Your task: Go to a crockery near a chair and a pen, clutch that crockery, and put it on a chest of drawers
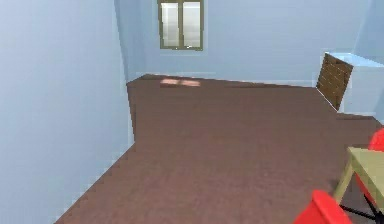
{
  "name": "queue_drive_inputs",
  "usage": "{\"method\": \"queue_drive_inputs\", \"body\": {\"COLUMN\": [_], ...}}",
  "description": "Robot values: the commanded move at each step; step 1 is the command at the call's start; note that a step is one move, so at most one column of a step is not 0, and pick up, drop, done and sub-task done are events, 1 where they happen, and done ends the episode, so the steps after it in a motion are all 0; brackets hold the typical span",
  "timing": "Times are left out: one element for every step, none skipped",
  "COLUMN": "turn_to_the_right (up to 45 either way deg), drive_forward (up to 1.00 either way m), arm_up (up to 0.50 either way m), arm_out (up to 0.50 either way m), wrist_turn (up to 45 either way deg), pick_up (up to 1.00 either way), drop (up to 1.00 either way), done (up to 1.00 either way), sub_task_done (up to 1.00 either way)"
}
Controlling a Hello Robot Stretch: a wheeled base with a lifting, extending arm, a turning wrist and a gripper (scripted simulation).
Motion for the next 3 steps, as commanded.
{"method": "queue_drive_inputs", "body": {"turn_to_the_right": [45.0,-36.0,45.0], "drive_forward": [0.0,0.0,0.0], "arm_up": [0.0,0.0,0.0], "arm_out": [0.0,0.0,0.0], "wrist_turn": [0.0,0.0,0.0], "pick_up": [0.0,0.0,0.0], "drop": [0.0,0.0,0.0], "done": [0.0,0.0,0.0], "sub_task_done": [0.0,0.0,0.0]}}
